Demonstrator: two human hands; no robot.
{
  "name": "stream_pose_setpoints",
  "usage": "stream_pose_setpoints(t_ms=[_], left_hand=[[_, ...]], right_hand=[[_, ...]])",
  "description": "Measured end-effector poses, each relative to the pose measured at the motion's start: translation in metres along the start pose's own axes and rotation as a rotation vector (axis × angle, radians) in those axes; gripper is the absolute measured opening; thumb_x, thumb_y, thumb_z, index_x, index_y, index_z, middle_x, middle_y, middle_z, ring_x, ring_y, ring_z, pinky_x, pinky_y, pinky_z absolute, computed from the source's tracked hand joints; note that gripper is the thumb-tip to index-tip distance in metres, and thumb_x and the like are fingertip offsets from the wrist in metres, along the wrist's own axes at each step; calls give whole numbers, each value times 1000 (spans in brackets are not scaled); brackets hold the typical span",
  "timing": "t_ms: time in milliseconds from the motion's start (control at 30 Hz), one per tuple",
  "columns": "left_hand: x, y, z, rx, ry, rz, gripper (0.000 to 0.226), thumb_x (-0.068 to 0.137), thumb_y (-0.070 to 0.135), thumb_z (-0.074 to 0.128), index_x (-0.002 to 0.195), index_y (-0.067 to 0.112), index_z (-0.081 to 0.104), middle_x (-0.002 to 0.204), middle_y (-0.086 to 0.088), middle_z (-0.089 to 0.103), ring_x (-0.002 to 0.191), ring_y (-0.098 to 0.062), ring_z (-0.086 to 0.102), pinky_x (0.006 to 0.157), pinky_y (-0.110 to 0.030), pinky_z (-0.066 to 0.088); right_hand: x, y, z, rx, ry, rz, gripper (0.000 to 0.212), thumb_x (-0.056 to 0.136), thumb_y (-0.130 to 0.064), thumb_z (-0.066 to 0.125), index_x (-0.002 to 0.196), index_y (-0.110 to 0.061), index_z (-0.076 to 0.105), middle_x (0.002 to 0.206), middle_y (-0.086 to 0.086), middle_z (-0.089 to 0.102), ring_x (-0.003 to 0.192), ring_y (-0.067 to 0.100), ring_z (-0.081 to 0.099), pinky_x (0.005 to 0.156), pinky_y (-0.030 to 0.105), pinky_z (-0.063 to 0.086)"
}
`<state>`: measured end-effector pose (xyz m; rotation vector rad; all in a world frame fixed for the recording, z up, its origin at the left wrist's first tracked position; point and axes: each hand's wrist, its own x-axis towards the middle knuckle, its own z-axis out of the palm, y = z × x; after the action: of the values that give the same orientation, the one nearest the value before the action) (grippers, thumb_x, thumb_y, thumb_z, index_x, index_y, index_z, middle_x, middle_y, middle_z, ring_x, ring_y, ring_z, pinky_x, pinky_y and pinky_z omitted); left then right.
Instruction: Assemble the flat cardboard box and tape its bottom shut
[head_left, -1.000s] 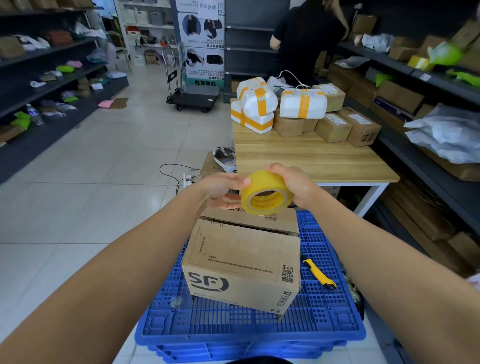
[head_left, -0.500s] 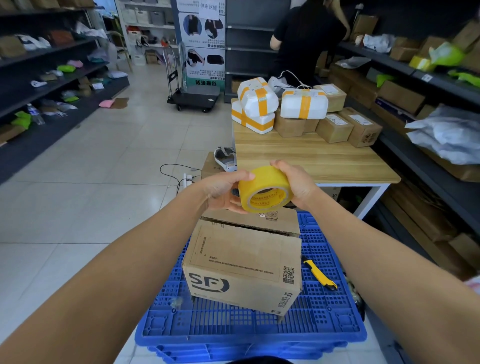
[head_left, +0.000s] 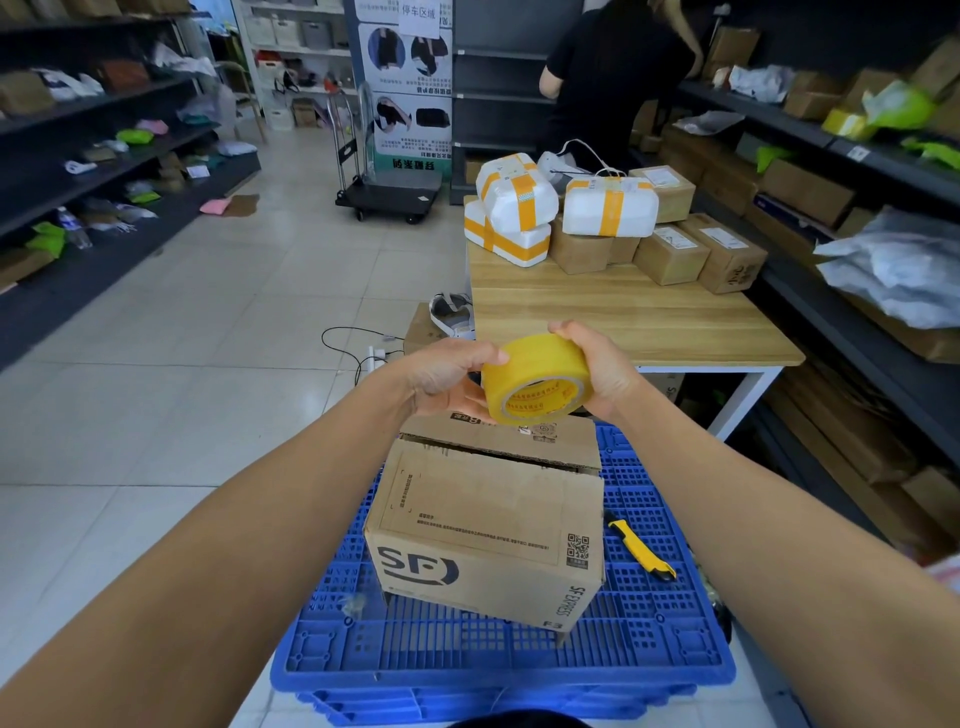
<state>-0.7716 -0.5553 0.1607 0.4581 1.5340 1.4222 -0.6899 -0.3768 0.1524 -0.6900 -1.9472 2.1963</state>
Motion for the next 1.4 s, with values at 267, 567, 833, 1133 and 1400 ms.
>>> stream_pose_setpoints(t_ms=[267,567,833,1133,1400], left_hand=[[2,1,-1,-16,-17,-9,41,93,23,51,131,8,48,134,-17,52,109,-42,61,87,-49,53],[4,-1,8,-23,71,-12,37,92,33,52,120,10,53,124,-16,59,102,-40,64,77,-46,57],[0,4,9,-53,69,31,39,94,23,49,127,2,49,123,-20,61,91,-36,67,67,-41,59],[-3,5,9,-22,40,40,41,95,20,47,130,-1,45,129,-18,57,101,-40,65,74,-44,58],[-4,-1,11,16,79,57,32,92,36,55,115,14,59,122,-16,63,104,-41,64,85,-50,55]], right_hand=[[3,0,-3,21,12,21,16,81,-39,65,85,-23,66,75,5,67,72,24,64,74,39,53],[0,-9,0,-201,-7,-26,25,80,-42,64,81,-18,65,59,-1,68,60,19,65,63,31,52],[-1,-6,-3,-39,-6,-22,18,74,-40,64,81,-23,68,56,-5,68,54,14,65,63,31,52],[-3,-4,-5,39,29,-20,13,68,-38,67,66,-28,74,63,-2,69,64,19,65,67,35,52],[-7,-6,-4,-35,11,-36,14,76,-39,65,75,-25,70,60,-4,70,59,17,66,66,33,53]])
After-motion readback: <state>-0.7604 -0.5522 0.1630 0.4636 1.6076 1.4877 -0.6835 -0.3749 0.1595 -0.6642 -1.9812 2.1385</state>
